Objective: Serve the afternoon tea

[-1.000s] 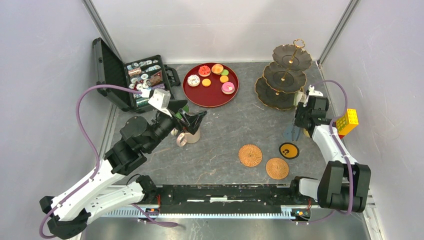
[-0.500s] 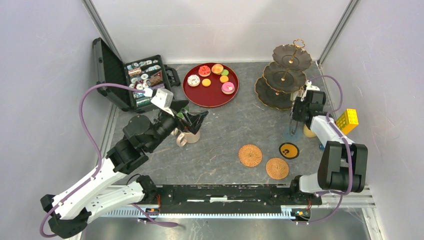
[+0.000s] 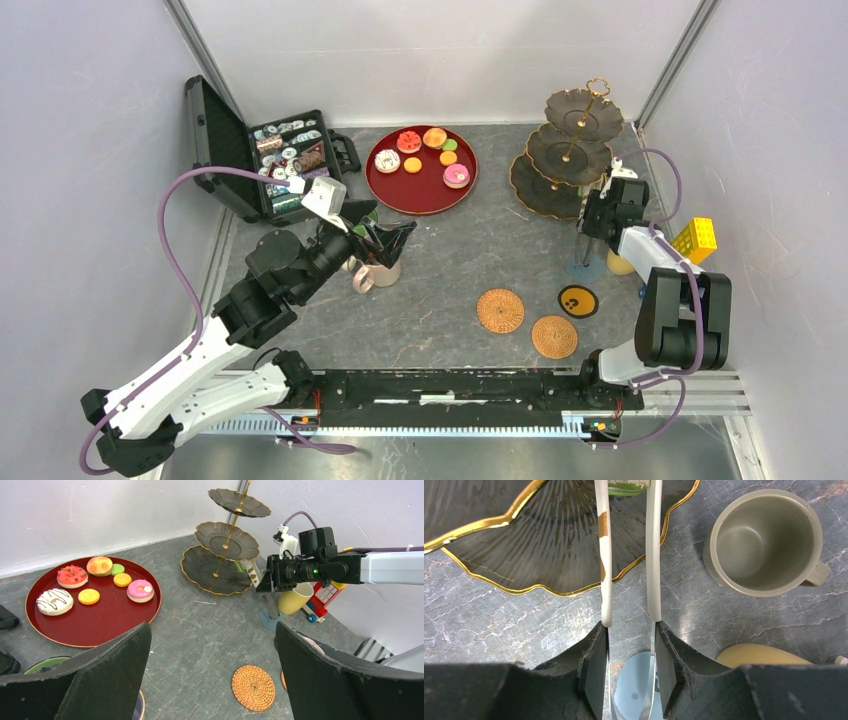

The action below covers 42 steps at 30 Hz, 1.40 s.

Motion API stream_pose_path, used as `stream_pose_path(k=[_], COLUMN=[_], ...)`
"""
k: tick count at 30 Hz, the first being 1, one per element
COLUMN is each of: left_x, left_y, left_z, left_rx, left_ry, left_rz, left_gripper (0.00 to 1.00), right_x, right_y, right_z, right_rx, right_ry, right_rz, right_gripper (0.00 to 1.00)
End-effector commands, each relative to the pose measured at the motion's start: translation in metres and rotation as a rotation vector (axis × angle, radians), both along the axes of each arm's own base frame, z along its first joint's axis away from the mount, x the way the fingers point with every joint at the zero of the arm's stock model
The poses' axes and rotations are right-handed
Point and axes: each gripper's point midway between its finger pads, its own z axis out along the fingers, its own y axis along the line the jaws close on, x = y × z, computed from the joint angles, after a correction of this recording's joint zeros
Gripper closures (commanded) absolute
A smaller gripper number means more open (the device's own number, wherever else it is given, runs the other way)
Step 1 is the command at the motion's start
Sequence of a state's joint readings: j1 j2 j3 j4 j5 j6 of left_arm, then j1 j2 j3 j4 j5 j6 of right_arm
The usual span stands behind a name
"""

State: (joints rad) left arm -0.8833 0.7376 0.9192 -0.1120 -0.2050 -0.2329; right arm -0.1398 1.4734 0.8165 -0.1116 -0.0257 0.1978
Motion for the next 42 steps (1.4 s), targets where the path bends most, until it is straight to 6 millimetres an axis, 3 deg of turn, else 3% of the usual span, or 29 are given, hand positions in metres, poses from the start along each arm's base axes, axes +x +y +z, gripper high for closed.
stream_pose_path(k=[1, 15, 26, 42], left_x=[-0.002, -0.003, -0.004, -0.008], left_y=[0.006, 0.007, 0.009, 0.008], left_z=[0.022, 0.024, 0.026, 0.029], left_rx=[0.002, -0.003, -0.009, -0.030], left_ry=[-0.076, -0.080, -0.083, -0.084], left_rz=[0.011, 0.011, 0.010, -0.009], left_gripper=[0.00, 0.00, 0.00, 0.00], right_x=[0.023, 0.021, 0.015, -0.024], right_y=[-0.004, -0.004, -0.006, 0.000], right_z=[0.018, 0.005, 0.011, 0.023], right_rx=[-0.002, -0.011, -0.039, -0.041], right_ry=[-0.083, -0.037, -0.036, 0.019], right_rz=[-0.016, -0.032, -0.046, -0.034], right_gripper=[0.60, 0.52, 0.47, 0.48])
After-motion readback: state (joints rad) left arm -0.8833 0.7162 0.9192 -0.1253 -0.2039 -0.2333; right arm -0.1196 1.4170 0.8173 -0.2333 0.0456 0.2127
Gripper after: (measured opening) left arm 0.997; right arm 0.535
